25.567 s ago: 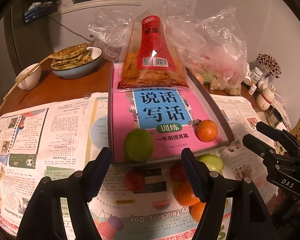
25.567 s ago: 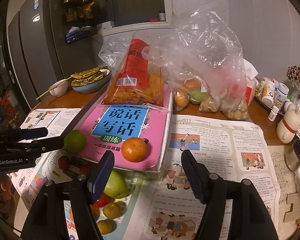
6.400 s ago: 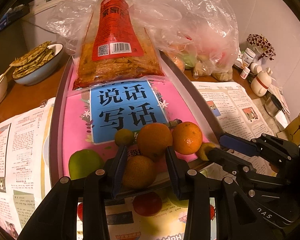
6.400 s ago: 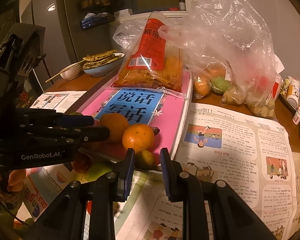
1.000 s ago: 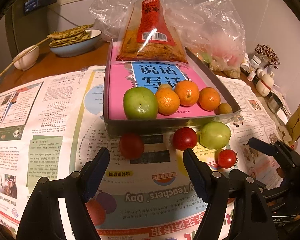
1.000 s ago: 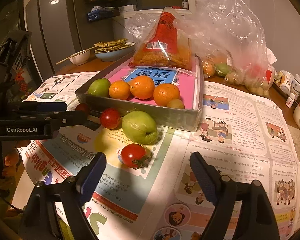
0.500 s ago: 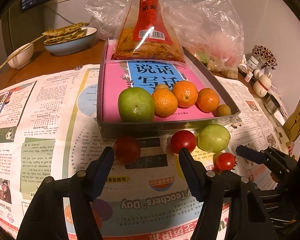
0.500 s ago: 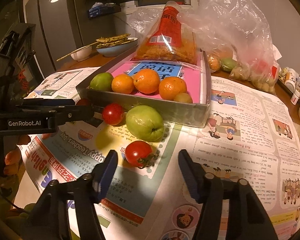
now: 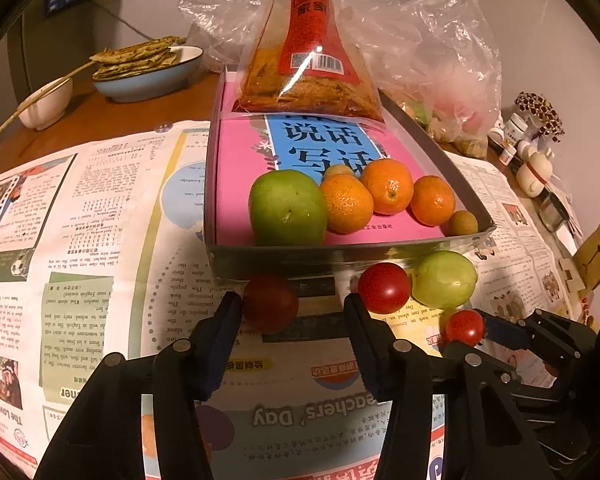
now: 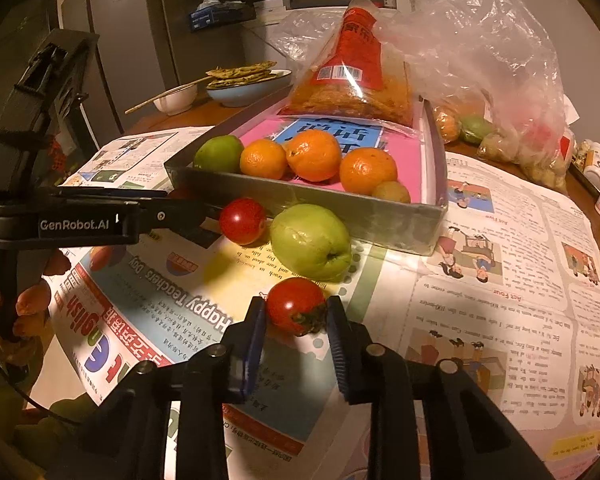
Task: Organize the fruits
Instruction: 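Move the right tool onto a red cherry tomato while the left tool approaches another tomato, then close the left tool on a red cherry tomato while the right tool grips its tomato, then lift and carry both held cherry tomatoes over the pink box, then open the right tool to drop its tomato in the box while the left tool releases its tomato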
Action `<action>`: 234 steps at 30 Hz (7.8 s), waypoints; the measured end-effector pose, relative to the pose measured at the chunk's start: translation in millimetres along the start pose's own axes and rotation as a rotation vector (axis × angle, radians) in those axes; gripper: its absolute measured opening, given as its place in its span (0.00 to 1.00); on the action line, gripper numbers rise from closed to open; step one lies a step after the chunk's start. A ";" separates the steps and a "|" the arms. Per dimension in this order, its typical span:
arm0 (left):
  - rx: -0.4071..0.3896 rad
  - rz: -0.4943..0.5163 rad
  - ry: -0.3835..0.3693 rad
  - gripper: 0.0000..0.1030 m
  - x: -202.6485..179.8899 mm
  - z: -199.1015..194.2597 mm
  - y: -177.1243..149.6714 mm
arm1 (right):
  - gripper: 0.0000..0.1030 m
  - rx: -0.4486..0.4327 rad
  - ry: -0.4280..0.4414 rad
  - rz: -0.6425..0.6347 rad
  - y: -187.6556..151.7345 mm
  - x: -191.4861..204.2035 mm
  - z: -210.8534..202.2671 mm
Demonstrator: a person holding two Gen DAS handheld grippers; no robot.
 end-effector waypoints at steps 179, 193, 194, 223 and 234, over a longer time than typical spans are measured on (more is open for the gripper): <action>-0.003 0.198 -0.085 0.28 -79.3 25.1 44.6 | 0.29 -0.075 -0.090 0.077 72.4 -74.6 -9.6; 0.000 0.196 -0.088 0.28 -79.7 26.2 45.5 | 0.29 -0.065 -0.093 0.080 72.3 -76.0 0.4; 0.000 0.196 -0.088 0.28 -79.7 26.4 45.6 | 0.29 -0.064 -0.093 0.080 71.9 -75.9 0.7; 0.004 0.182 -0.091 0.28 -79.2 27.1 46.6 | 0.31 -0.081 -0.091 0.106 68.0 -76.9 -10.4; 0.007 0.176 -0.095 0.28 -78.2 26.5 46.2 | 0.31 -0.081 -0.088 0.106 67.4 -75.3 -11.5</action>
Point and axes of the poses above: each gripper's, at about its wrist camera, not at the fingertips, and z roughly the way its jaws point, x to its left, y to its top, the point moved 6 cm from there along z, roughly the way its jaws point, and after that the axes turned 4 degrees about -z, right-handed, at the moved point
